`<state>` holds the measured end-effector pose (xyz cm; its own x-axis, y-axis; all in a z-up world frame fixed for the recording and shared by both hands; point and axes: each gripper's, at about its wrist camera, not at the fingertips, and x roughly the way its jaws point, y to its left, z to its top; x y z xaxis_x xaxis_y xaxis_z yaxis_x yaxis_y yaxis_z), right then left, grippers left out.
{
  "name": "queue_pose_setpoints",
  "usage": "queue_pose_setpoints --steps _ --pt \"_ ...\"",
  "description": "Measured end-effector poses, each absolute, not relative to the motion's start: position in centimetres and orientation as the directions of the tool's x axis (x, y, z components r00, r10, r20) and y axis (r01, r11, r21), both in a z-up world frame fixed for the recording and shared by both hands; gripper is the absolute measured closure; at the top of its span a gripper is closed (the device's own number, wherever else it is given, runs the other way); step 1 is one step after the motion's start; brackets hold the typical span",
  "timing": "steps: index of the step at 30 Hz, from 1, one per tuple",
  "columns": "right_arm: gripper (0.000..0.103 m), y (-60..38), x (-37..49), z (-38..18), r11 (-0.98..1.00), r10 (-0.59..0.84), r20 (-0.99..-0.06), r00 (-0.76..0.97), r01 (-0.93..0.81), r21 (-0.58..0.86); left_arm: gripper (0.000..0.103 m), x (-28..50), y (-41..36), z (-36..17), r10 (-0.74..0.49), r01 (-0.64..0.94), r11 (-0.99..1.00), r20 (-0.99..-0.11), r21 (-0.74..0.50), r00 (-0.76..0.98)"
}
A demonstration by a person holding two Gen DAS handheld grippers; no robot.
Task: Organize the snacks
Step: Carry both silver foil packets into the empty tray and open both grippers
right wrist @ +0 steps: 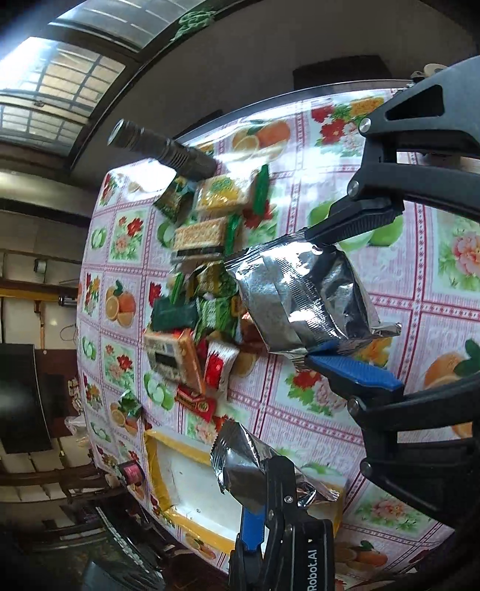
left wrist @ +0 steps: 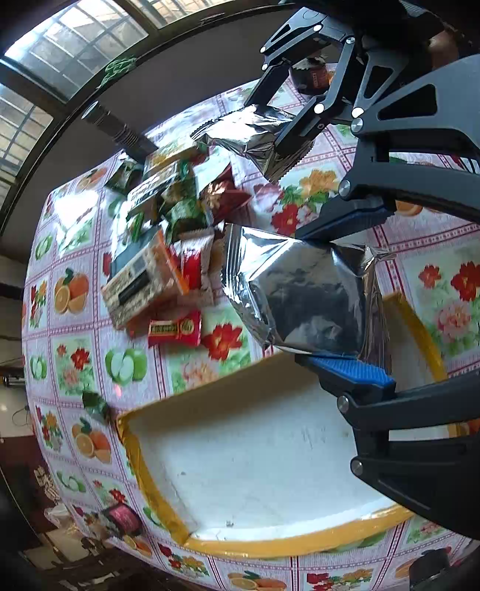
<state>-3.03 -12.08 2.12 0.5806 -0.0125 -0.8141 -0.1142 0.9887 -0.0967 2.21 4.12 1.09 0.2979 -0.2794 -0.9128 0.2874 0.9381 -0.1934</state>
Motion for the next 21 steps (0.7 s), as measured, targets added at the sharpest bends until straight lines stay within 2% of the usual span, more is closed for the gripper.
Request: queue_pose_setpoints --steps 11,17,21 --pt "0.043 -0.4 2.7 3.1 0.912 0.163 -0.787 0.595 -0.395 -0.11 0.043 8.0 15.0 1.5 -0.068 0.034 0.998 -0.918 -0.059 0.391" --pt "0.043 5.4 5.7 1.6 0.792 0.222 -0.803 0.554 -0.582 -0.183 0.043 11.7 18.2 0.2 -0.001 -0.052 0.998 -0.931 -0.021 0.364" --pt "0.043 7.4 8.0 0.2 0.742 0.208 -0.833 0.513 -0.638 -0.207 0.043 13.7 18.9 -0.6 0.01 -0.075 0.997 -0.939 -0.017 0.344"
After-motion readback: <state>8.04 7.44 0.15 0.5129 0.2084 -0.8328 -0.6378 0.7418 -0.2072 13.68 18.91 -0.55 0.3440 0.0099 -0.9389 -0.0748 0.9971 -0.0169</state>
